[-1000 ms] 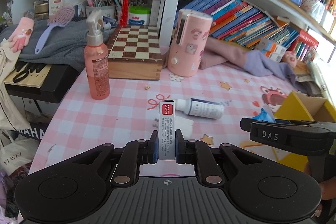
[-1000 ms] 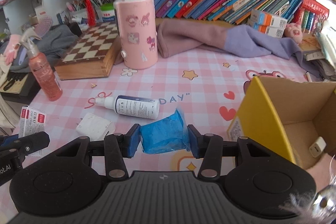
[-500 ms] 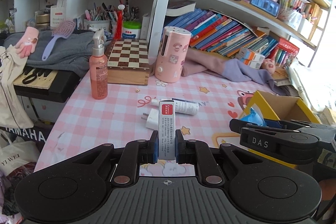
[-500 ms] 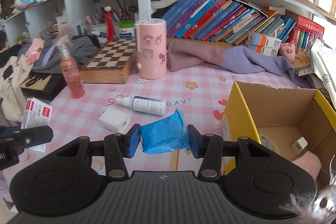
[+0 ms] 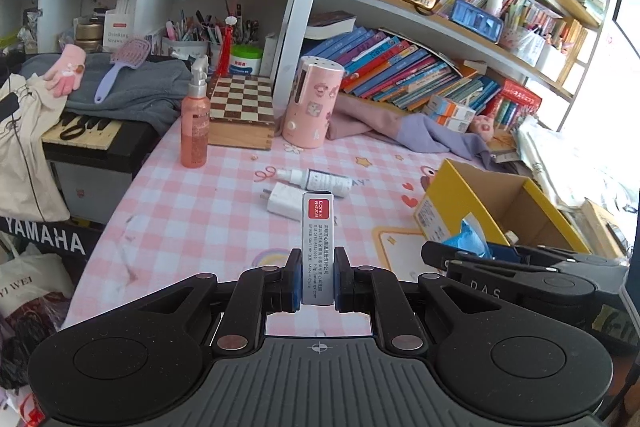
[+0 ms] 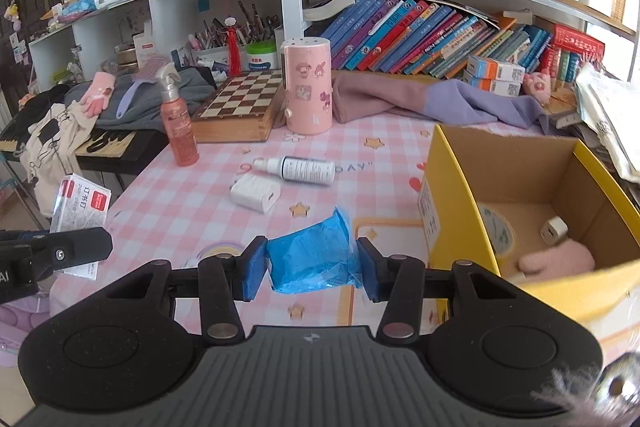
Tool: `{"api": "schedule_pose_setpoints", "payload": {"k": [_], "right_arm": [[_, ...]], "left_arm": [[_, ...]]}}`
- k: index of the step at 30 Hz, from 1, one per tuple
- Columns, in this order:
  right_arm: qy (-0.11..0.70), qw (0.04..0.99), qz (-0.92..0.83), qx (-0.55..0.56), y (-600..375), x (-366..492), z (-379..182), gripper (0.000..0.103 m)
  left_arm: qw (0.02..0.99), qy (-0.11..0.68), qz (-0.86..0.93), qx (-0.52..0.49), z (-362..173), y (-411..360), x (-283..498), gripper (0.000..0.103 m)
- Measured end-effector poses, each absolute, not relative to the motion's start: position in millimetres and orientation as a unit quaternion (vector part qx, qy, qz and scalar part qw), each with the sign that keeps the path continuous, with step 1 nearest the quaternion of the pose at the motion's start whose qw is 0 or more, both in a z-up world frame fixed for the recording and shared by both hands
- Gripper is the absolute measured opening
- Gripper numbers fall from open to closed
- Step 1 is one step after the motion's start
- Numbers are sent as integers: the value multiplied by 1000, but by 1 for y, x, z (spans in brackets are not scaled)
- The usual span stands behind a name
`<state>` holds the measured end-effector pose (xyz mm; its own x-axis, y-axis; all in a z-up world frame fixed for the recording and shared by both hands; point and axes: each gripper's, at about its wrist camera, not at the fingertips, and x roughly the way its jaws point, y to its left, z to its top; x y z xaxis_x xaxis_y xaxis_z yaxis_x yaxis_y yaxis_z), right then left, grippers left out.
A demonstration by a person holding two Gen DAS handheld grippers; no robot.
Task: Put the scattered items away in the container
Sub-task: 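Carry the blue packet and small box with both tools toward the yellow box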
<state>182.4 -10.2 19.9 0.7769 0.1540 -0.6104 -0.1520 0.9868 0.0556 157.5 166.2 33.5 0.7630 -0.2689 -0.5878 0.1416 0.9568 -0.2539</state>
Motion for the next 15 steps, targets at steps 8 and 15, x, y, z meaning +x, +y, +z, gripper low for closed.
{"api": "schedule_pose_setpoints", "payload": {"k": [8,15], "right_arm": [[331,941,71,10,-14,137,18,45],[337,940,54,20,-19,106,16,45]], "left_arm": [[933,323,-125,-98,36,163,123,13],[925,335,-147,-98,32,157,104,13]]}}
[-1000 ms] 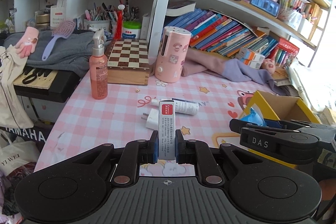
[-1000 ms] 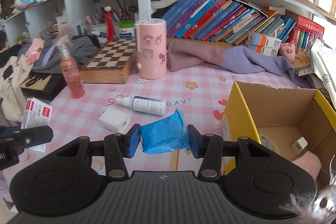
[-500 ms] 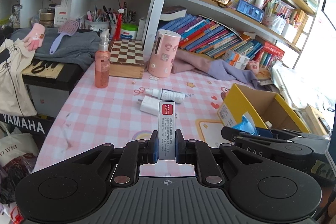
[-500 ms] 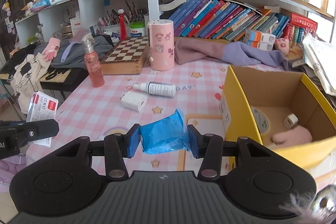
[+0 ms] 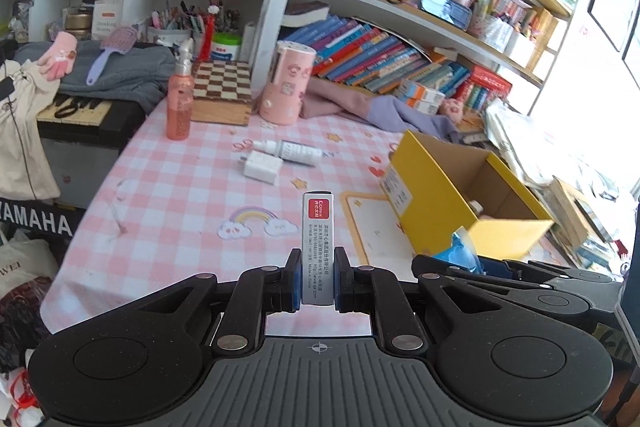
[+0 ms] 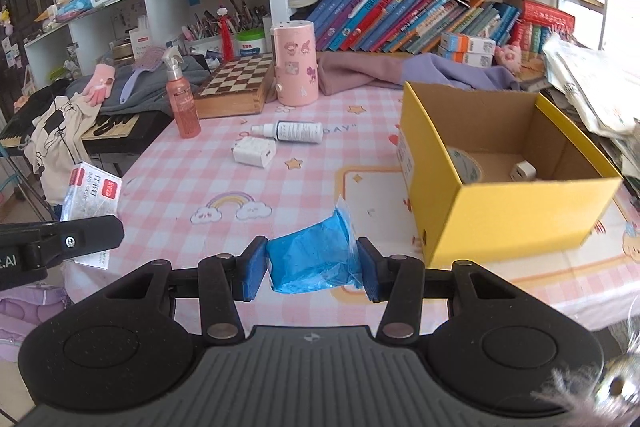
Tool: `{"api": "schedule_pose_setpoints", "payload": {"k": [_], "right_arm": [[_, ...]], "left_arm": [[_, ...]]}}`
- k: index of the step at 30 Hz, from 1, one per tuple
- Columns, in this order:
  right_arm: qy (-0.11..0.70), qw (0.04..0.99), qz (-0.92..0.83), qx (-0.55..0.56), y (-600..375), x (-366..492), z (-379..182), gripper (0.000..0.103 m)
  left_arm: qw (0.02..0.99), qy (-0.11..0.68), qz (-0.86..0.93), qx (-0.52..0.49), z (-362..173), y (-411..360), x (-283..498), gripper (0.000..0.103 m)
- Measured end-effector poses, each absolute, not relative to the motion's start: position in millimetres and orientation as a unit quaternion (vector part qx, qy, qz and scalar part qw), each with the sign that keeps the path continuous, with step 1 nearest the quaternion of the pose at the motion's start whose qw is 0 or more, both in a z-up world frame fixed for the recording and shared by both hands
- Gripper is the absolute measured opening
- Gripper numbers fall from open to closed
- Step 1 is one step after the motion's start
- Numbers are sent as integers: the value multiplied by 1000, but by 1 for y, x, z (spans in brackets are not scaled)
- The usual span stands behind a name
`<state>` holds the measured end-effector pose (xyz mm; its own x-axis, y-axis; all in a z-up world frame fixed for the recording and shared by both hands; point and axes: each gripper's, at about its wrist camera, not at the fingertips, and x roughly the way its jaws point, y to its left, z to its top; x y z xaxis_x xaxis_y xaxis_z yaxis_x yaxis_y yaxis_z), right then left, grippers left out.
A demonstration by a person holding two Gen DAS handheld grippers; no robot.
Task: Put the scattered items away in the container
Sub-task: 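Carry the blue packet and small box with both tools toward the yellow box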
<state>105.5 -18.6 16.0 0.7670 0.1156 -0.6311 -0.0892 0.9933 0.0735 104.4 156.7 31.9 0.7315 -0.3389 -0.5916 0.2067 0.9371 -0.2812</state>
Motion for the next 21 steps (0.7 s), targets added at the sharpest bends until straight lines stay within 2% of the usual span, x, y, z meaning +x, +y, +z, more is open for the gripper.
{"api": "schedule_pose_setpoints", "payload": {"k": [21], "right_arm": [[373,922,-74,68,-87,35,1,45]], "left_arm": [[882,378,-272,-71,12,87,90,13]]}}
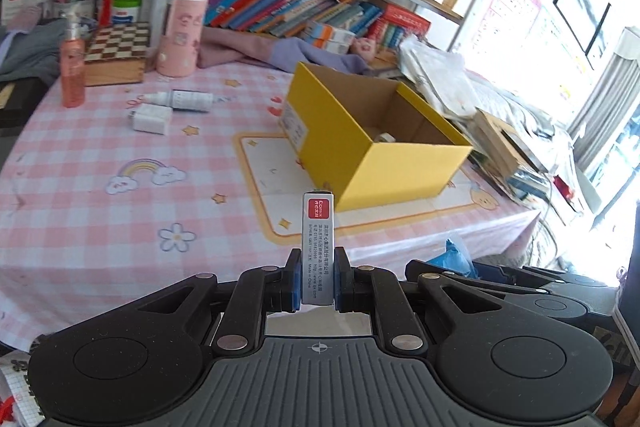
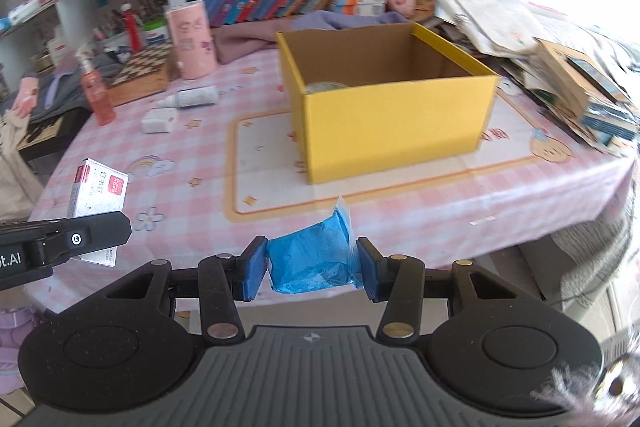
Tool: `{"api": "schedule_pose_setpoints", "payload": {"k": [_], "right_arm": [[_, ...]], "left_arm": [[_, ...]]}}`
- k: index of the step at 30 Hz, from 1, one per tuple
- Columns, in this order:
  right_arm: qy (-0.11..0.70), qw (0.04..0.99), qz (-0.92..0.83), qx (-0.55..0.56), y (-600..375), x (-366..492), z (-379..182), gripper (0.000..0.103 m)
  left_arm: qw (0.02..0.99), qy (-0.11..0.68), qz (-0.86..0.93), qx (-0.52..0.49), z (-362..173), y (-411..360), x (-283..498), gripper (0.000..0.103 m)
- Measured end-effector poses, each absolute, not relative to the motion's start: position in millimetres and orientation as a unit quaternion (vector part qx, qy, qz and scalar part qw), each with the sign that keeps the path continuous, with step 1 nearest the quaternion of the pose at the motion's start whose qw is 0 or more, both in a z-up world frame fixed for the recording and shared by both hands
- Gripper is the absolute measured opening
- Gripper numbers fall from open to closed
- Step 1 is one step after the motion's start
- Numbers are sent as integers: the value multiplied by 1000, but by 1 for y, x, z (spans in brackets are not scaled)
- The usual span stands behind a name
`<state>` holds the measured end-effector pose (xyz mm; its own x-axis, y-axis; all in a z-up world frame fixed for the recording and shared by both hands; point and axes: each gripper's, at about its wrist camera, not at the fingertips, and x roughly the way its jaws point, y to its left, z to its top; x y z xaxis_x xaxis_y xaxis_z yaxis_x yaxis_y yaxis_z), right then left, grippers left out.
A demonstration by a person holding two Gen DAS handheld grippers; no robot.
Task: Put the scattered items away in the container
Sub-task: 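Carry the blue packet and small box with both tools toward the yellow box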
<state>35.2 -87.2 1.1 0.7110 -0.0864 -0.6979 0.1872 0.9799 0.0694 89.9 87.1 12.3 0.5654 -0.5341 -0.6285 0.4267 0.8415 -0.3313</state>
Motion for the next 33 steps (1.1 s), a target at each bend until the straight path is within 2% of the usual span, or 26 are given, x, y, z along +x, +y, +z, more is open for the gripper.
{"api": "schedule_pose_setpoints", "payload": {"k": [33], "right_arm": [[378,906,-152,118,-183,40,-7,45]], "left_arm": [[849,397,-347,-23,7,-18,114,13]]}}
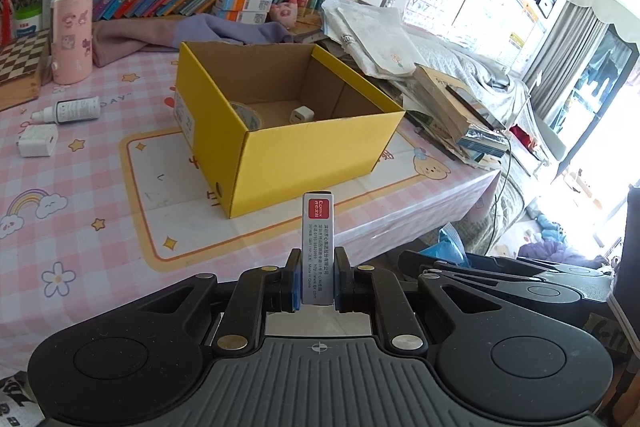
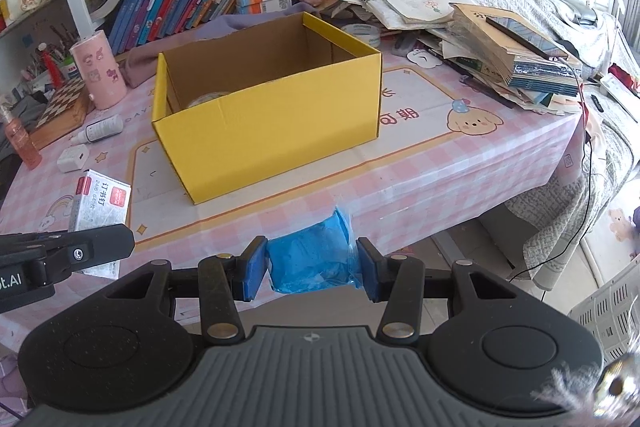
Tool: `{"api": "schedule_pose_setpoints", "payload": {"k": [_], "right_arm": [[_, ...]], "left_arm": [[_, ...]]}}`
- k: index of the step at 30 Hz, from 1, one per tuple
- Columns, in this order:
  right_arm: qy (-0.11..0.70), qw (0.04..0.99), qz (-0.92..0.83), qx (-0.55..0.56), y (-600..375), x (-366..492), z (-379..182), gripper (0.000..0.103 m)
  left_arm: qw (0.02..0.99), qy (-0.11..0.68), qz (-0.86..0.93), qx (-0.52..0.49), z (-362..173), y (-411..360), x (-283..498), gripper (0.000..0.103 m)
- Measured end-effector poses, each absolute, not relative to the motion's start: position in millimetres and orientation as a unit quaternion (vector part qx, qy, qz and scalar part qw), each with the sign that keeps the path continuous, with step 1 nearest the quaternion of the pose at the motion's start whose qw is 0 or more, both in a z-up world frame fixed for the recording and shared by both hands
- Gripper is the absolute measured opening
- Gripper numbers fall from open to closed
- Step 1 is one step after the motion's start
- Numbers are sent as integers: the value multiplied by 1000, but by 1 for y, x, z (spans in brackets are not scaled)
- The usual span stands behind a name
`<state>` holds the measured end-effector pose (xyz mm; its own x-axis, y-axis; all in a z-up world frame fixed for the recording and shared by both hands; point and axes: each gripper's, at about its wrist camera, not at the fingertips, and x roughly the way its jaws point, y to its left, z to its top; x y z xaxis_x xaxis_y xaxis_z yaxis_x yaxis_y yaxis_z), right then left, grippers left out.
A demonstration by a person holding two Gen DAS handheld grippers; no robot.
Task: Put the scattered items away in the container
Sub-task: 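Carry the blue packet and small box with both tools toward the yellow box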
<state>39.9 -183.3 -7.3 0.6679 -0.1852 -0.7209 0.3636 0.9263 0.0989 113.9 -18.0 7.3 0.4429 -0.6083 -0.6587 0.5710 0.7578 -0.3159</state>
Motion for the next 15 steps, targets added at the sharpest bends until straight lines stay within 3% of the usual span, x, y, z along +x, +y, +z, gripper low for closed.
{"api": "schedule_pose_setpoints", "payload": {"k": [15], "right_arm": [[370,910,-143,119,-226,73,-4,45]], "left_arm": [[854,389,-346,-21,12,-60,143,13]]}}
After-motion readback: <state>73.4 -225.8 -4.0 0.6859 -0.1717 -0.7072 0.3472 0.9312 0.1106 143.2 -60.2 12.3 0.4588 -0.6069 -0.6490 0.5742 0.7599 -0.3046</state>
